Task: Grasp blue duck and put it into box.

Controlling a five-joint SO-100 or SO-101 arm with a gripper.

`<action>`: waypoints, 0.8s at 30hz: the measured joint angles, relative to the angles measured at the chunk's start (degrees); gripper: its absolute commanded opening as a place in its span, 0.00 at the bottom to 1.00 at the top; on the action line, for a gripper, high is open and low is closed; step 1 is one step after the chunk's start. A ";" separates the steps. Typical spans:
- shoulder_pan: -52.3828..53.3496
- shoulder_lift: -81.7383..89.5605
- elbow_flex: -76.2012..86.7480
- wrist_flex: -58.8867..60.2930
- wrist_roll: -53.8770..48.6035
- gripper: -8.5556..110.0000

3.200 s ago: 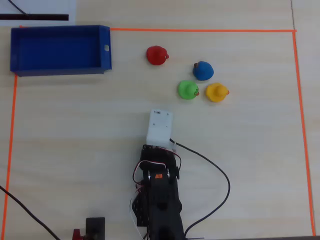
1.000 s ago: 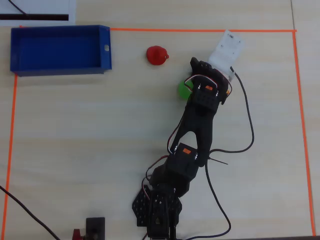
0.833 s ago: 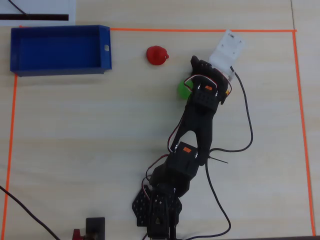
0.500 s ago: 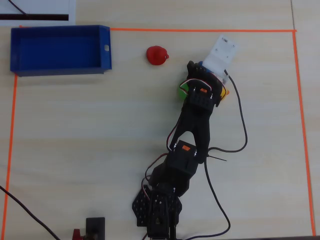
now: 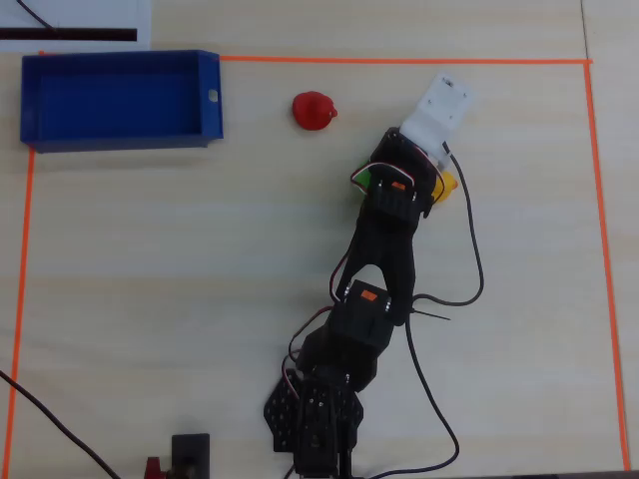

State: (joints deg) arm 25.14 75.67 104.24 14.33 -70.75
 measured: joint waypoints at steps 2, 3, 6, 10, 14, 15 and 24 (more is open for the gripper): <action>0.18 0.97 -3.43 4.66 3.60 0.07; -0.09 1.93 -6.33 8.26 5.89 0.07; -3.08 4.04 -17.84 20.83 13.36 0.07; -12.57 4.39 -35.86 40.87 23.38 0.07; -25.93 0.70 -53.35 58.18 31.38 0.07; -29.53 -0.62 -56.51 60.82 33.05 0.07; -45.00 -15.73 -70.49 55.55 36.65 0.07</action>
State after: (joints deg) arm -19.86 59.94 33.75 69.87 -34.10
